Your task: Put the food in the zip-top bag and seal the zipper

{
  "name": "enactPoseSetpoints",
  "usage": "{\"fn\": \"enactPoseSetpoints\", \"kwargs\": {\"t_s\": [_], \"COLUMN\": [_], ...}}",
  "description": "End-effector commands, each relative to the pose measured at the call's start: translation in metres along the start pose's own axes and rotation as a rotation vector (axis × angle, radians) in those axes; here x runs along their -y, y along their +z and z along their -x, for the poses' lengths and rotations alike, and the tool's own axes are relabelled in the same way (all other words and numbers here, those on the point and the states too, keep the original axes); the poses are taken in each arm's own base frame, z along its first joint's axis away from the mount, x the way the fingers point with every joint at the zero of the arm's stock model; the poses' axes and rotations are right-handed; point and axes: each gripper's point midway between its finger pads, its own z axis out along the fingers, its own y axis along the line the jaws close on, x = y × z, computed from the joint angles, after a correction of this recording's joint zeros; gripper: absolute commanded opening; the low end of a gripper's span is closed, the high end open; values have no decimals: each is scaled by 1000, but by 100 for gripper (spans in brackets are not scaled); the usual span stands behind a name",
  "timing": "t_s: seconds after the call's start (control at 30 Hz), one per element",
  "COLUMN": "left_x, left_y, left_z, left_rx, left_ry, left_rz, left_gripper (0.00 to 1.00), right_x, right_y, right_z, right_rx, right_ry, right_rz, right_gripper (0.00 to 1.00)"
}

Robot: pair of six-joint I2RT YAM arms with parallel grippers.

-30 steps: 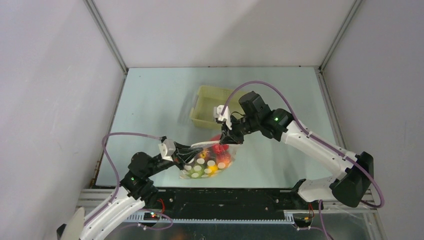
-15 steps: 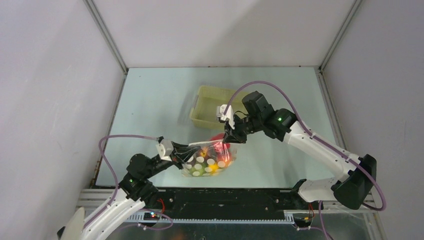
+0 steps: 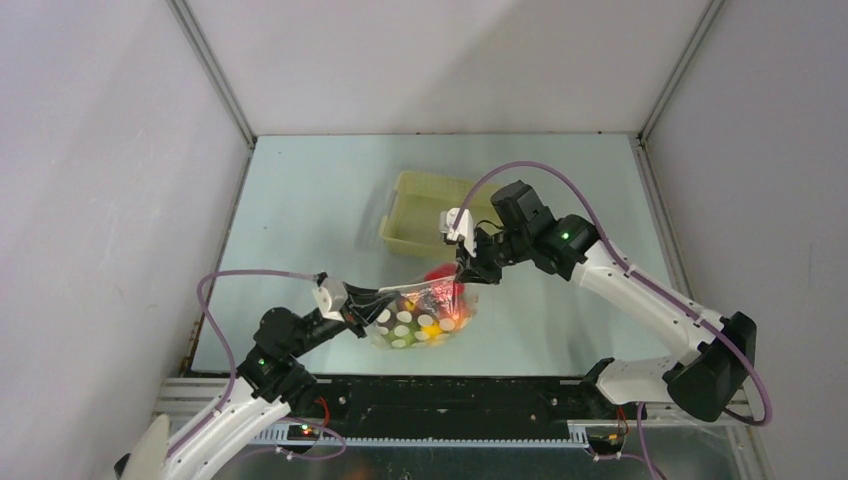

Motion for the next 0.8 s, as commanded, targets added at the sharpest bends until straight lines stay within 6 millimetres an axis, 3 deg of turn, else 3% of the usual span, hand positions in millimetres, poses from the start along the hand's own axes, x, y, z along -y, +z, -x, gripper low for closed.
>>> {"fn": "enactPoseSetpoints", "kwargs": {"t_s": [0.0,0.47,0.67,0.77], "left_x": [-6,3,5,12], "left_y": [2,8,12,12], "left_z": [22,22,25,30], "left_rx": [79,63,62,68], "left_ry": [54,50,51,52], "left_rz": [24,-33,-54,-92], "left_gripper": [0,0,0,0], "right_x": [15,28,25,23], "right_y": [-26,-46,-47,-42], "right_z": [-25,-66,-50,-24], "right_rx": [-100,-299,-229,-115], "right_ry": [9,57,28,-18], "right_rz": [-124,-254,-244,-218], "right_gripper": [0,0,0,0]}}
